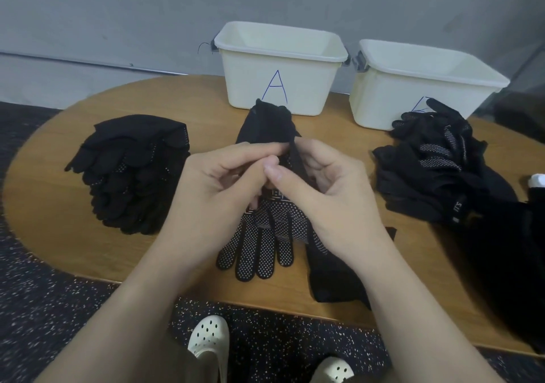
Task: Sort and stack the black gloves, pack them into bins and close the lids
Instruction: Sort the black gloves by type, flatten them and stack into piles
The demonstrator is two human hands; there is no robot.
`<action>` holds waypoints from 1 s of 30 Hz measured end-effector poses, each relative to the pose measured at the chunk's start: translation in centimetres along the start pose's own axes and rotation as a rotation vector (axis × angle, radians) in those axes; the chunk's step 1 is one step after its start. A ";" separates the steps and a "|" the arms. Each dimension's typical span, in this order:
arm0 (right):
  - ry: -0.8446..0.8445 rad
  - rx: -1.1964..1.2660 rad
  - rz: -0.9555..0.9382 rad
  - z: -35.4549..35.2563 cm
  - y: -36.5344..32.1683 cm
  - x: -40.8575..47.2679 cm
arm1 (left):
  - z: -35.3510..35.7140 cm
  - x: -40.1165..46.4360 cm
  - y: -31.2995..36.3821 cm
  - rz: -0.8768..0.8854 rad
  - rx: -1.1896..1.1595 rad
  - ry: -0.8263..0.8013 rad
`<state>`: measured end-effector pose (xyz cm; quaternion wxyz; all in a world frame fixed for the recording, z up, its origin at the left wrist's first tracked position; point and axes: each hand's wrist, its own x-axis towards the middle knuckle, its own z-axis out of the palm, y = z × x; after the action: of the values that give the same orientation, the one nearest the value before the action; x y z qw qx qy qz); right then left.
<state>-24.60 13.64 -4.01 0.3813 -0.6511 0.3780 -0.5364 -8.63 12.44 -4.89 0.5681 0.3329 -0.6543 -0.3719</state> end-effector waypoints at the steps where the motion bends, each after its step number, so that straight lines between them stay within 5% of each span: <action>1: 0.020 -0.021 0.002 0.1 0.2 0.1 | -0.2 0.0 0.0 -0.007 0.007 0.006; 6: 0.109 -0.035 0.047 -0.3 1.0 0.1 | -0.9 0.1 -0.9 -0.149 0.032 0.126; 10: 0.127 0.089 0.073 -0.3 0.7 0.0 | -2.3 0.2 -1.8 -0.442 -0.126 -0.050; 12: 0.128 0.170 0.115 -0.2 0.5 -0.2 | -2.8 -0.1 -1.3 -0.432 -0.165 -0.126; 18: 0.098 0.180 0.191 0.3 0.9 -0.4 | -3.2 -0.6 0.7 -0.376 -0.304 -0.027; 25: 0.053 -0.086 0.368 0.2 3.6 0.5 | -3.2 -0.6 -2.5 -0.500 0.067 0.021; 30: 0.026 -0.357 0.355 0.4 6.2 1.8 | -3.1 0.1 -4.8 -0.431 0.427 0.009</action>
<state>-24.43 9.37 -8.93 0.3436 -0.6245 0.5801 -0.3942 -5.55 9.67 -8.73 0.3961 0.5776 -0.6295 -0.3365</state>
